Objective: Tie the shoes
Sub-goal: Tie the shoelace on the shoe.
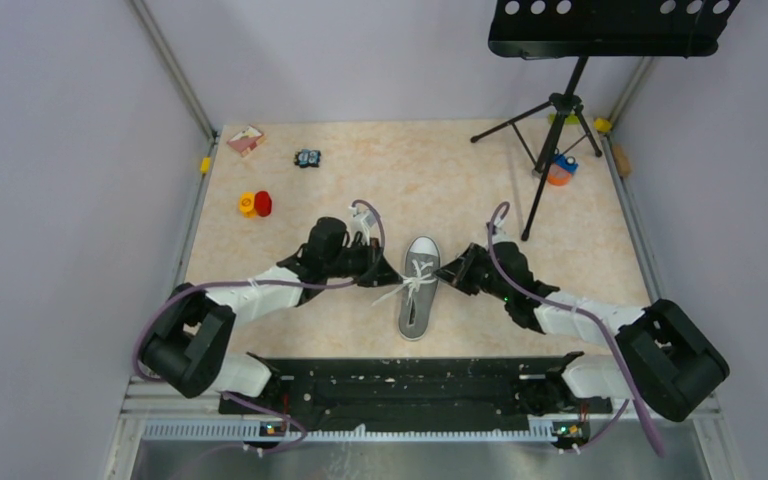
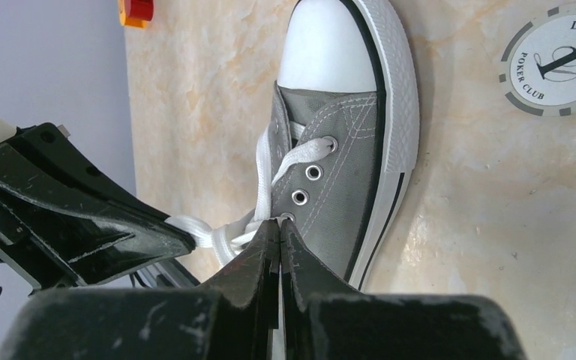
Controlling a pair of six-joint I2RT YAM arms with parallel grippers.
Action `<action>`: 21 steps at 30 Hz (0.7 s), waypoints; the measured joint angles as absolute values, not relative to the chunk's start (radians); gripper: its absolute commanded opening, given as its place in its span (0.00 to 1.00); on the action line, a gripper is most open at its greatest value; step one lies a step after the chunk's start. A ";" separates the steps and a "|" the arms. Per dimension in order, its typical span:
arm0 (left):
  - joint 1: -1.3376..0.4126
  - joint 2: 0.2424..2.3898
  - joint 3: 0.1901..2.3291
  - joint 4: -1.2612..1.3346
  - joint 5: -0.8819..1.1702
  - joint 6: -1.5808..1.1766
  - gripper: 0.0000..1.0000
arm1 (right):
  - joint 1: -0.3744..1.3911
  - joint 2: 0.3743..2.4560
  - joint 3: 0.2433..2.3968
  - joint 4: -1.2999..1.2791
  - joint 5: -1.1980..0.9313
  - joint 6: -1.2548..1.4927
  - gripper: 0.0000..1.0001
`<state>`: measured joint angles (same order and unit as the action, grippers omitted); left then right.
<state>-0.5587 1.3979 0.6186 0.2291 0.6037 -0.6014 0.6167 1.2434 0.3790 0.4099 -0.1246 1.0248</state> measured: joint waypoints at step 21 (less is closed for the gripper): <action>-0.559 1.383 0.556 0.209 0.606 -0.598 0.00 | 0.616 1.286 0.377 0.439 -0.210 0.988 0.49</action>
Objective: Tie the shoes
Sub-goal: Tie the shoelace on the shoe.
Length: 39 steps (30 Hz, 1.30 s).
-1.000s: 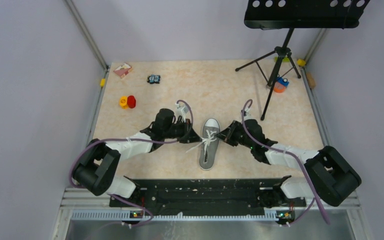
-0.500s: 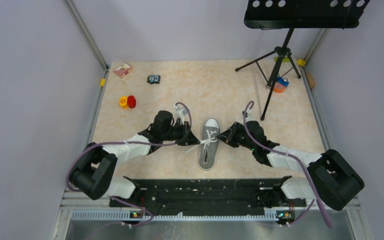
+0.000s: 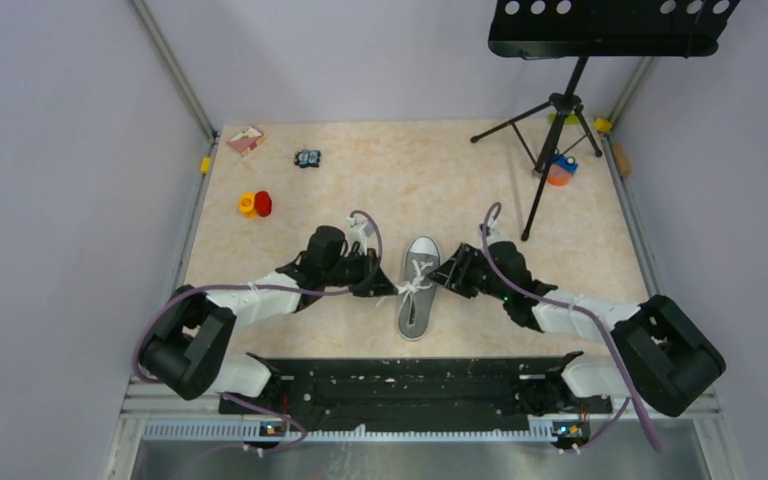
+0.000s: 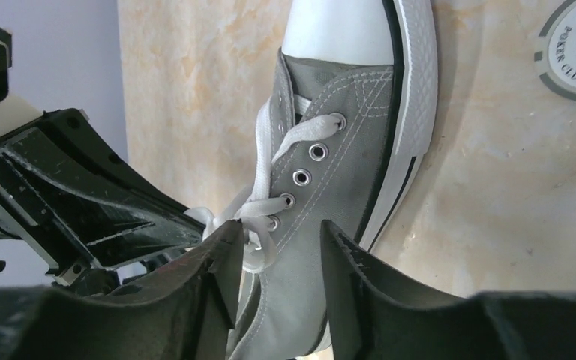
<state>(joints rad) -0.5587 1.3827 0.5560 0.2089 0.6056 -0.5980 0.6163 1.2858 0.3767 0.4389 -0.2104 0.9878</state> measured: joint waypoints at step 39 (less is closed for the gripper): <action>-0.567 1.384 0.594 0.233 0.632 -0.608 0.00 | 0.881 1.280 0.518 0.157 -0.002 1.248 0.18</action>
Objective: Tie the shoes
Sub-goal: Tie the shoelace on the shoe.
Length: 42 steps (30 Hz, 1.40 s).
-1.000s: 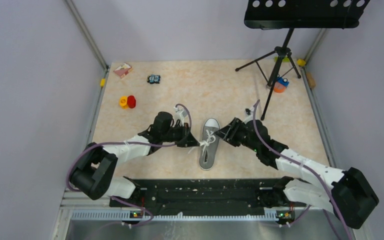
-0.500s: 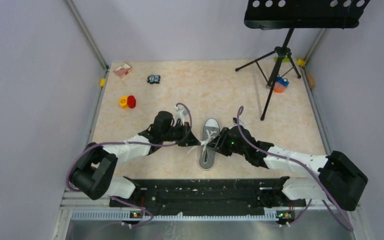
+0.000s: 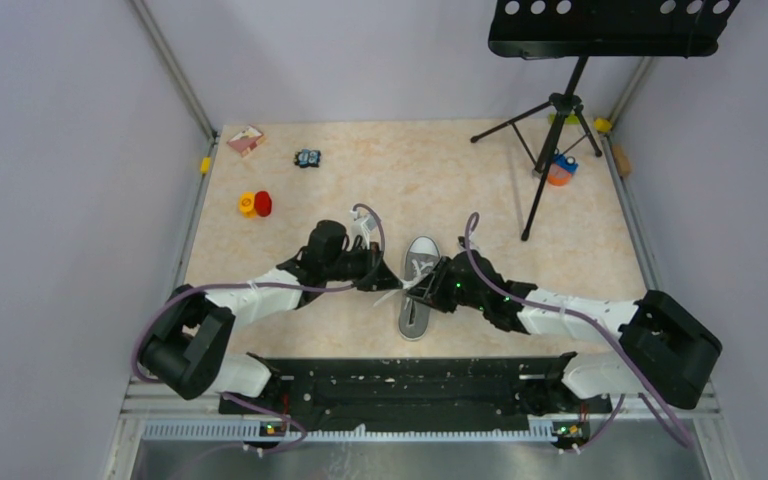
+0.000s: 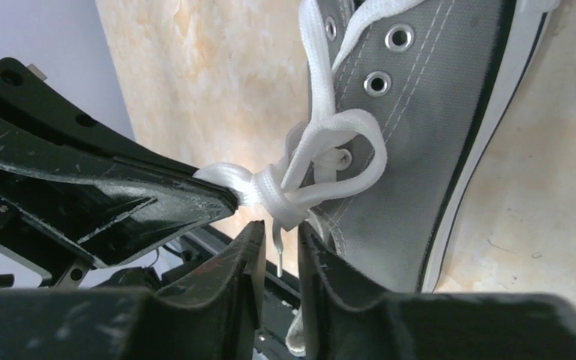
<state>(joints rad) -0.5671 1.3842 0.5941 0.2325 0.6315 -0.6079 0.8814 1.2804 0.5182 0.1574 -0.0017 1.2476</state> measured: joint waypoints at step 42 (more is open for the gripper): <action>-0.570 1.386 0.595 0.239 0.632 -0.607 0.00 | 0.800 1.037 0.514 0.061 0.062 1.262 0.46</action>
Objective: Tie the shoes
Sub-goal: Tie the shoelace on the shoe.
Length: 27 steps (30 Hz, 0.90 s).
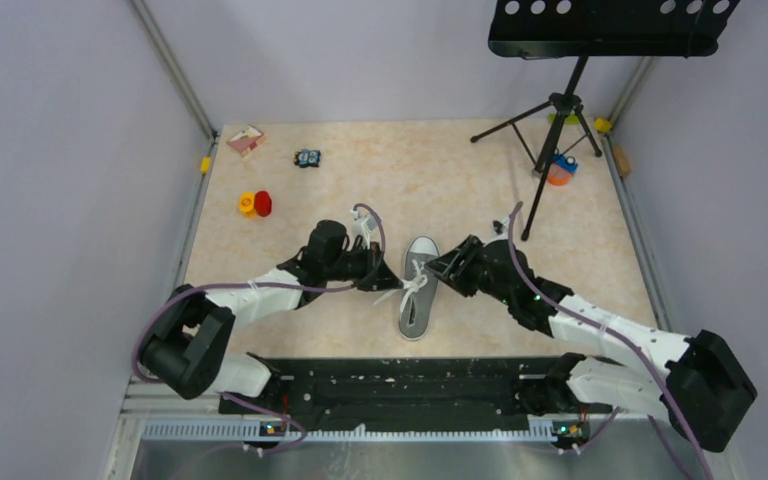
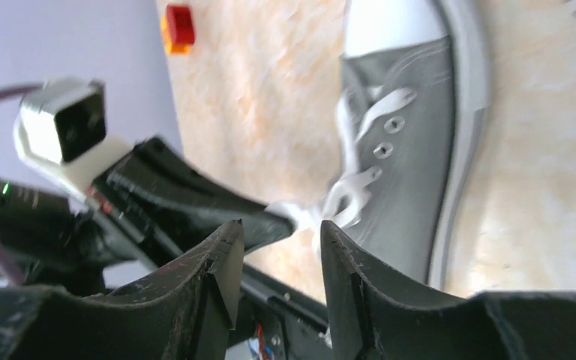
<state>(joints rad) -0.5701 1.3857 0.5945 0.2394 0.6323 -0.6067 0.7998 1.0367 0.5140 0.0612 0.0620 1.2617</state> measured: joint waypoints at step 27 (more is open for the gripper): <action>-0.574 1.386 0.599 0.238 0.636 -0.607 0.00 | 0.719 1.313 0.511 0.162 -0.083 1.242 0.45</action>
